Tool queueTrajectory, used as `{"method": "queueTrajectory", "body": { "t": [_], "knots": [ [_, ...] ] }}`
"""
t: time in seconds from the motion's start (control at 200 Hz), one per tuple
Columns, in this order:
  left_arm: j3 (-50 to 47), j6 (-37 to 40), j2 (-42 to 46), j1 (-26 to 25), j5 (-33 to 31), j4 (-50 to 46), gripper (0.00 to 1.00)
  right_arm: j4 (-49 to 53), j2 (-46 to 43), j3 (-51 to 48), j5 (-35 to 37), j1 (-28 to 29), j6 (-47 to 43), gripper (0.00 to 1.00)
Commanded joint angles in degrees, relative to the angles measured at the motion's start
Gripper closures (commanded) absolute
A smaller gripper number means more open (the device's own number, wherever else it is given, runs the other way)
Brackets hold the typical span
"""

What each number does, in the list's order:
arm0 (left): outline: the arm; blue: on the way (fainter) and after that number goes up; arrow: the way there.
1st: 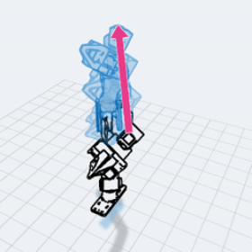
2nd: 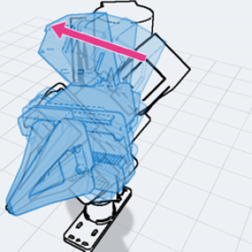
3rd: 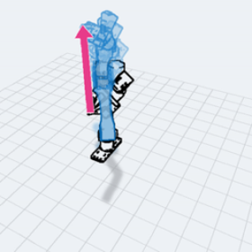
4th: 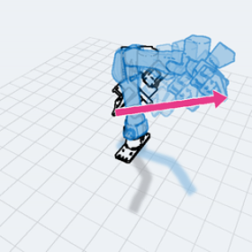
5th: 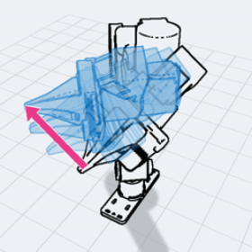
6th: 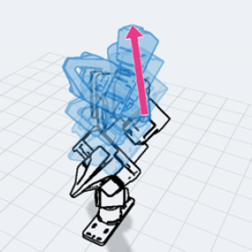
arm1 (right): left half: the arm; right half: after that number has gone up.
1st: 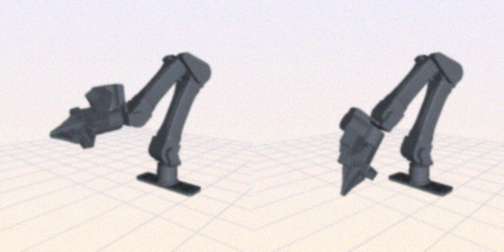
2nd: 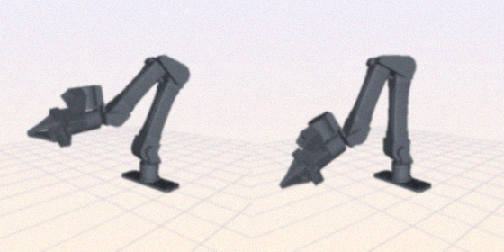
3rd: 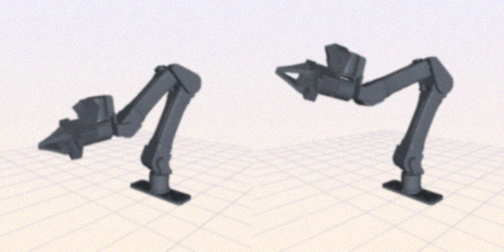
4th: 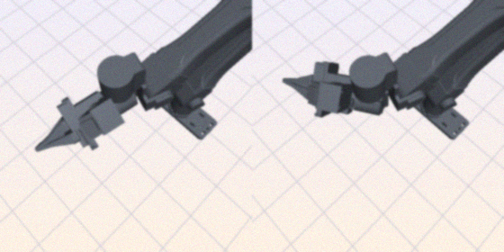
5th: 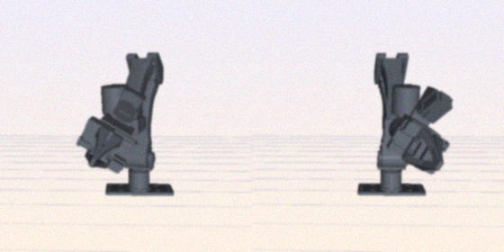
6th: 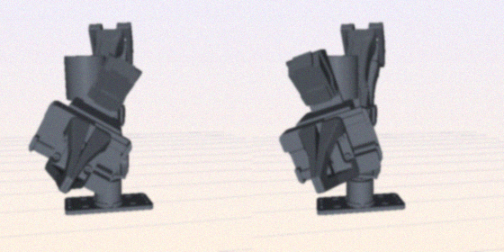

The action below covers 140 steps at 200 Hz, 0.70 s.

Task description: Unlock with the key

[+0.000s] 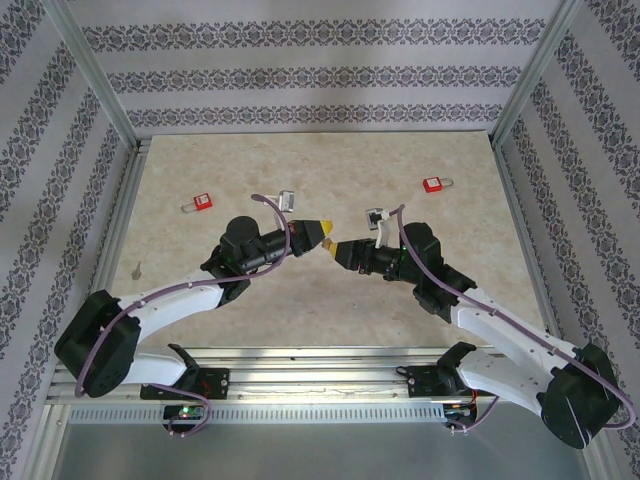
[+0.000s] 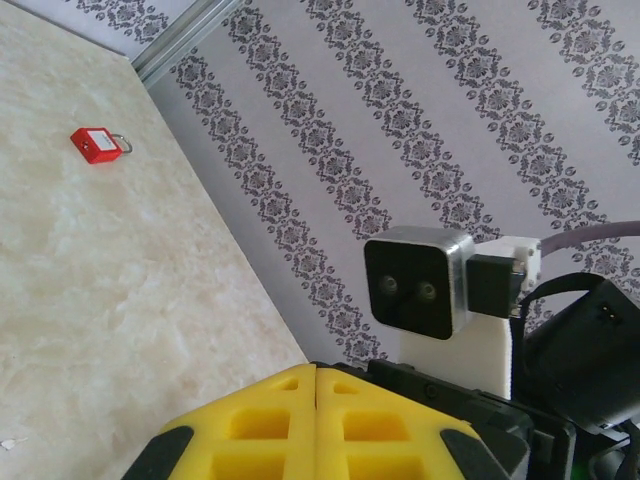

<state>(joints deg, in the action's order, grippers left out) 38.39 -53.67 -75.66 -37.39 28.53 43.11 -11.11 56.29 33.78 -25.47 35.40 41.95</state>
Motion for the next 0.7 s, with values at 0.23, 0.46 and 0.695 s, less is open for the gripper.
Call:
{"method": "queueTrajectory", "body": {
  "t": [0.23,0.46,0.695],
  "knots": [
    [1.5,-0.4,-0.8,0.3,2.2,4.7,1.00,-5.8,0.1,-2.1,-3.9,0.2,0.2,0.55],
    [1.7,-0.1,-1.2,0.3,2.1,4.7,1.00,-12.2,1.8,-3.7,-5.5,0.5,2.7,0.55],
    [1.1,-0.1,-2.0,0.1,2.2,6.3,1.00,-14.5,3.4,-2.9,-6.0,1.5,3.5,0.61]
  ]
}}
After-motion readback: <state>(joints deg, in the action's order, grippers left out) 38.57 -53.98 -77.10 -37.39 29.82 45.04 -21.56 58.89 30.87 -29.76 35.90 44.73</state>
